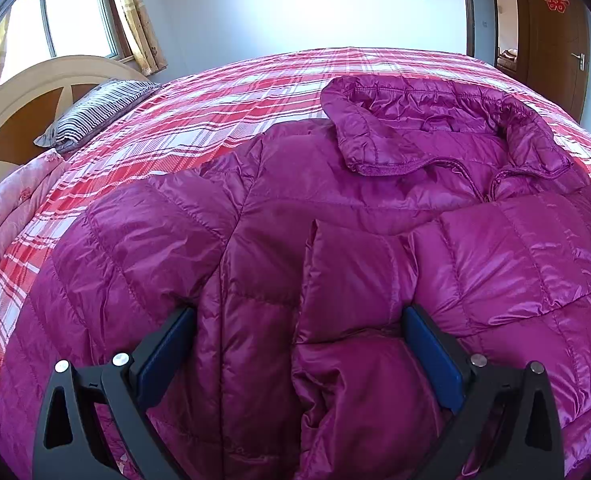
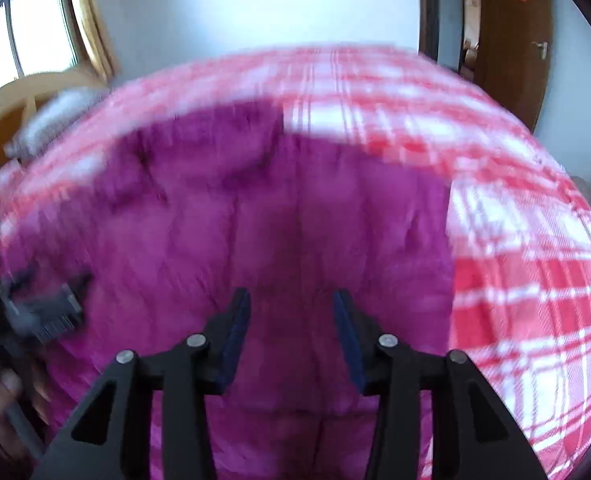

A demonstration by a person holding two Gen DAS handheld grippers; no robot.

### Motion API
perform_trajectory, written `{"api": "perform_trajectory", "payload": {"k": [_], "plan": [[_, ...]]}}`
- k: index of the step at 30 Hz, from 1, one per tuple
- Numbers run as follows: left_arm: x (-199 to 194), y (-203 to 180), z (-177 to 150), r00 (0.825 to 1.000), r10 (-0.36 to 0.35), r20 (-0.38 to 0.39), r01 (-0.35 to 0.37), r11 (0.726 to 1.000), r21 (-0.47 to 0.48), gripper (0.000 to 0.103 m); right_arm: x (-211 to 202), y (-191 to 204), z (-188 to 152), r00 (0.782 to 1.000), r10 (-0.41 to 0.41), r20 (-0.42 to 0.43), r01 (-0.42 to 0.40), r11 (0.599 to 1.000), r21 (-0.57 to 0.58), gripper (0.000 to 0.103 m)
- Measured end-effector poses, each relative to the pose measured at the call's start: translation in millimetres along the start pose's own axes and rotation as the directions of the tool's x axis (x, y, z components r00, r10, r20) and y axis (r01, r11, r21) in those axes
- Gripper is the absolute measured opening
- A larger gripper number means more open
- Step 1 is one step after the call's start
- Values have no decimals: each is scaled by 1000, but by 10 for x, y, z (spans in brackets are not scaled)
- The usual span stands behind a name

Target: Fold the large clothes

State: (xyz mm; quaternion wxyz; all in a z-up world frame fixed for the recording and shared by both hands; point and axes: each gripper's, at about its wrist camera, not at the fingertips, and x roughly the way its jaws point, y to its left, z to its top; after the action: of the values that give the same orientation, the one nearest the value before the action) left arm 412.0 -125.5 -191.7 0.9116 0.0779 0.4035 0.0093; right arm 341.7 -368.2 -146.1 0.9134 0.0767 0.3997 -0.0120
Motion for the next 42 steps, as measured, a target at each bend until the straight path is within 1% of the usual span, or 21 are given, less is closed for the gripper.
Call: {"api": "perform_trajectory", "payload": {"k": [1,2,4,7,9,16,23,32,34,38,40,42], "plan": [[1,0,1,1000,0,0,0,1000,0,102,-24,-10,63,999,-21,40,21,1000,10,47],[1,1,0,1000,-1,0,1,1000,-1,102,10,-7,114,998,-37,48,36,999,21,51],[1,0,-1,1000,-2,-1,2,1000,-2,102,214,-31,187,999,-42,-2,42,998,45,53],[1,3,-1,1000,-2,-1,2,1000,-2,102,466,-60,153,996,-74,-57,77,996,47,53],[3,2,-1,1000,-3,-1,3,1000,-2,102,531,-68,84,995,-82,-50,84,996,34,53],[4,-5,-2,1000,-3,-1,3,1000,-2,102,579,-6,31,991,-127,-39,126,992,-11,54],[3,-5,-8,1000,-1,0,1,1000,-1,102,591,24,26,990,-137,-27,137,990,-18,55],[5,66,24,999,-47,-21,46,999,-25,102,599,45,13,989,-150,-15,150,988,-28,56],[-35,81,24,999,-50,-21,50,999,-21,102,602,42,13,989,-150,-13,149,988,-27,56],[-229,134,-11,999,-50,-6,50,998,22,102,607,49,16,989,-149,-13,149,988,-28,57],[-403,236,-46,998,-54,20,53,998,23,102,607,51,15,989,-149,-12,148,989,-28,57],[-601,407,-106,998,-40,56,39,999,21,102,607,50,16,989,-148,-12,148,989,-27,57]]}}
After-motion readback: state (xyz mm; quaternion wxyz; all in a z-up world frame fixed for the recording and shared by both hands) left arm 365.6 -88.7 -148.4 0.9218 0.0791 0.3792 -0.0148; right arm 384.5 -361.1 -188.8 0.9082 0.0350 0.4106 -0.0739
